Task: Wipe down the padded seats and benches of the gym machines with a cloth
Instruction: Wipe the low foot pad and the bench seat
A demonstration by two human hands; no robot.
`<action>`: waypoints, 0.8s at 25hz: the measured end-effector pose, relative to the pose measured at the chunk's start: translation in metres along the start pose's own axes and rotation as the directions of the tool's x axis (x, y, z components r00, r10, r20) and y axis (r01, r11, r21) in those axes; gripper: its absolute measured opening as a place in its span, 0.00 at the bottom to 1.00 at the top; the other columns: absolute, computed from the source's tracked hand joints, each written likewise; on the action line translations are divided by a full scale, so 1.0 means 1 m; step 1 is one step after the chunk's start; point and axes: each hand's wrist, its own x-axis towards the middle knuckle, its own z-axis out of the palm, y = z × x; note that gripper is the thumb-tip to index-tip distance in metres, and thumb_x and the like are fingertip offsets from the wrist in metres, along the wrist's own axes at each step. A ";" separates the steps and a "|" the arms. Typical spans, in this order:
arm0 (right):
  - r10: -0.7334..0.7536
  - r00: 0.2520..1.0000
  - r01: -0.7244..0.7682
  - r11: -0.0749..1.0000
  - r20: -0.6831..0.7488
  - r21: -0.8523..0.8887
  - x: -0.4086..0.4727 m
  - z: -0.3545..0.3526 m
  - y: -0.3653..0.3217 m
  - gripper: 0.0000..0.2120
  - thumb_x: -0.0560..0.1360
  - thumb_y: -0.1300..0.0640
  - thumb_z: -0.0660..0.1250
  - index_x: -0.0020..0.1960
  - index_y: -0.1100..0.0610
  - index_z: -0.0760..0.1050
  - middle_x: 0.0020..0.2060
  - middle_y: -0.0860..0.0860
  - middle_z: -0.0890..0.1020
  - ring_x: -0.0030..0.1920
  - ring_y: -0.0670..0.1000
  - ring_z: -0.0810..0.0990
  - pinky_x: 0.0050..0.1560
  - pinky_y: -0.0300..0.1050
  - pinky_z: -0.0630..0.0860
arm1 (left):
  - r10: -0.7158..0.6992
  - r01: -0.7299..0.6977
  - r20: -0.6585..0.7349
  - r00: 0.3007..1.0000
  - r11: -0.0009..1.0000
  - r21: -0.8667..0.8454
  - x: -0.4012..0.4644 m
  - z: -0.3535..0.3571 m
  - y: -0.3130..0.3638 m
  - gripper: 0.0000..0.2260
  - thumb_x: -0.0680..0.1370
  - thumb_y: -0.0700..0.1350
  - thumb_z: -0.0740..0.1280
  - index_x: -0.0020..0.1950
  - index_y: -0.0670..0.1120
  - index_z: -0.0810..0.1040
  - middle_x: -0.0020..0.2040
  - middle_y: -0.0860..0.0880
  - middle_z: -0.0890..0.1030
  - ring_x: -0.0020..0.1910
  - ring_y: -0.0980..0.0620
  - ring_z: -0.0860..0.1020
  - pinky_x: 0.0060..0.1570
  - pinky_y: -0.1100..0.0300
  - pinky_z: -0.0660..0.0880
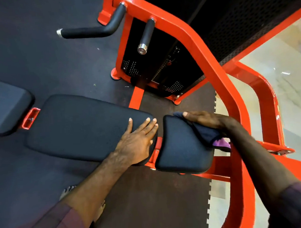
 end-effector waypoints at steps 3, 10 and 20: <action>-0.174 0.978 0.100 0.873 -0.112 -0.478 0.006 0.008 0.000 0.20 0.85 0.45 0.65 0.69 0.59 0.77 0.60 0.47 0.80 0.61 0.51 0.78 0.64 0.56 0.76 | 0.003 -0.003 0.013 1.000 1.000 -0.002 0.000 0.000 -0.002 0.30 0.87 0.49 0.55 0.87 0.49 0.47 0.87 0.55 0.41 0.84 0.56 0.39 0.80 0.31 0.43; -0.366 0.929 0.168 0.275 0.058 -0.947 0.036 0.039 -0.089 0.17 0.85 0.40 0.56 0.70 0.41 0.73 0.72 0.51 0.66 0.71 0.60 0.67 0.59 0.58 0.75 | -0.053 0.041 -0.204 0.978 0.997 -0.063 -0.026 0.013 -0.011 0.26 0.86 0.52 0.56 0.84 0.46 0.64 0.85 0.48 0.59 0.85 0.51 0.55 0.81 0.34 0.52; -0.296 0.948 0.179 0.193 0.116 -0.965 -0.008 0.107 -0.101 0.17 0.83 0.46 0.60 0.68 0.46 0.78 0.71 0.49 0.67 0.71 0.63 0.65 0.61 0.57 0.69 | -0.108 0.078 -0.273 0.956 0.990 -0.120 -0.092 0.042 -0.038 0.26 0.85 0.55 0.55 0.81 0.47 0.68 0.84 0.48 0.62 0.85 0.50 0.56 0.80 0.33 0.57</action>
